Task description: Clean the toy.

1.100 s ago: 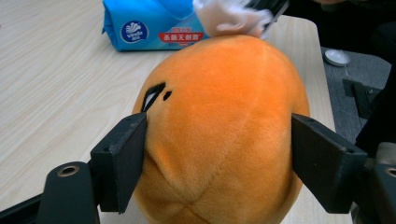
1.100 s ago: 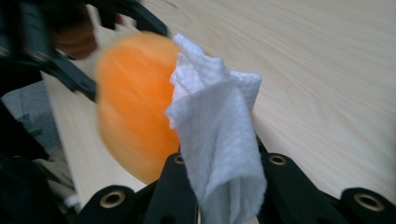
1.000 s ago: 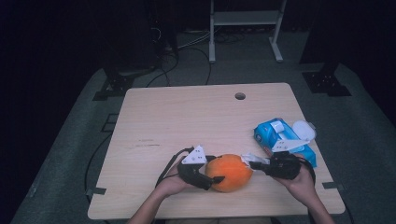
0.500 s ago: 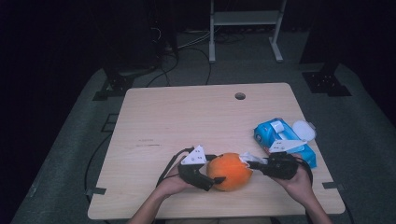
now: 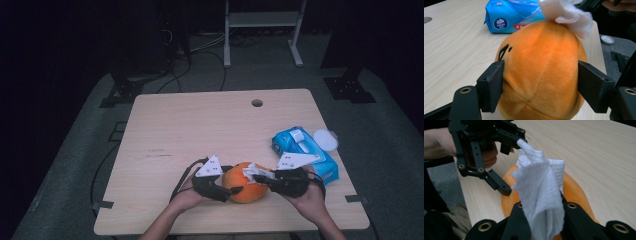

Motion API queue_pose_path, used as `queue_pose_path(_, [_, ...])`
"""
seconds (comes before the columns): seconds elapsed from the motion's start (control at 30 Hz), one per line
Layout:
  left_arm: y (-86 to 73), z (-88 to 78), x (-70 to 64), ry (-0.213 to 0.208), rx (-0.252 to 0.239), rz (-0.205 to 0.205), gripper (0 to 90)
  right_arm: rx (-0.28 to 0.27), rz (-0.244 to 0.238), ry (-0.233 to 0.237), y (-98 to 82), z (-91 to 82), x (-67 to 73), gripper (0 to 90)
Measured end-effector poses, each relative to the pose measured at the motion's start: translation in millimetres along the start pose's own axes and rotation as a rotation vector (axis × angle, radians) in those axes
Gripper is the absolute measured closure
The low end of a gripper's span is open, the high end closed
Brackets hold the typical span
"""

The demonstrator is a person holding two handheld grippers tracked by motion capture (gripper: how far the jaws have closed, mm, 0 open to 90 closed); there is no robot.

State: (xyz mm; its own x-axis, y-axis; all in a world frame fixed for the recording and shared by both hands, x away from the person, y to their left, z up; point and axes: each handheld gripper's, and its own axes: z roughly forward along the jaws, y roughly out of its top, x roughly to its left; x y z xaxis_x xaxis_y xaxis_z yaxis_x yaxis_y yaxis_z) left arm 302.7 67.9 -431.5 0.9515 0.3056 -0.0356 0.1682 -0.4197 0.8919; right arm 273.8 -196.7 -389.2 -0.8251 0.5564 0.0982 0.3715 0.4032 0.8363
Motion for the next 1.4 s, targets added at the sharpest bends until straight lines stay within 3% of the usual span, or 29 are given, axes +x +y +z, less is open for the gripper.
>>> queue_pose_path(0.07, [-1.7, 0.5, -0.2, -0.016, -0.028, 0.03, 20.5, 0.006, 0.02, 0.005, -3.9, 1.1, -5.0, 81.9])
queue_pose_path(0.17, [-3.0, 2.9, 3.0, -0.02, -0.047, 0.03, 11.8, -0.002, 0.047, 0.008, -9.8, -0.6, -13.4, 81.9])
queue_pose_path(0.3, [-9.1, 9.0, 8.9, -0.027, -0.05, -0.012, 7.1, -0.007, 0.073, 0.001, -12.6, -5.2, -21.4, 81.8])
queue_pose_path(0.4, [-11.9, 16.1, 4.9, -0.042, -0.045, -0.017, 8.0, -0.013, 0.087, 0.005, -13.7, -4.7, -22.1, 81.6])
queue_pose_path(0.57, [-3.2, 9.4, -1.8, -0.017, -0.057, -0.017, 22.8, -0.034, 0.097, 0.003, -9.8, -5.7, -18.7, 81.7])
queue_pose_path(0.73, [13.5, -3.3, -6.9, -0.021, -0.075, 0.006, 23.9, -0.074, 0.114, 0.027, -6.6, -9.4, -19.4, 81.7])
queue_pose_path(0.83, [10.8, -1.5, -4.4, 0.009, -0.038, 0.002, 24.5, -0.05, 0.131, 0.022, -12.8, -2.5, -24.7, 81.7])
queue_pose_path(0.93, [8.2, 0.1, -3.4, 0.011, -0.05, -0.021, 24.8, -0.039, 0.17, 0.045, -19.2, 4.9, -31.4, 81.7])
queue_pose_path(1.07, [8.6, 3.8, -3.9, 0.027, -0.059, -0.035, 24.0, -0.057, 0.141, 0.031, -9.4, -0.7, -21.4, 81.8])
queue_pose_path(1.23, [9.4, 5.0, -4.5, 0.046, -0.059, -0.04, 19.2, -0.067, 0.057, 0.03, 3.7, 0.5, -3.5, 81.8])
queue_pose_path(1.33, [9.2, 4.1, -4.3, -0.013, -0.063, -0.017, 10.6, -0.062, 0.076, 0.024, -2.3, 3.1, -11.4, 81.8])
queue_pose_path(1.4, [8.7, 4.3, -5.8, -0.011, -0.068, 0.005, 11.8, -0.068, 0.101, 0.018, -6.2, 1.8, -17.2, 81.8])
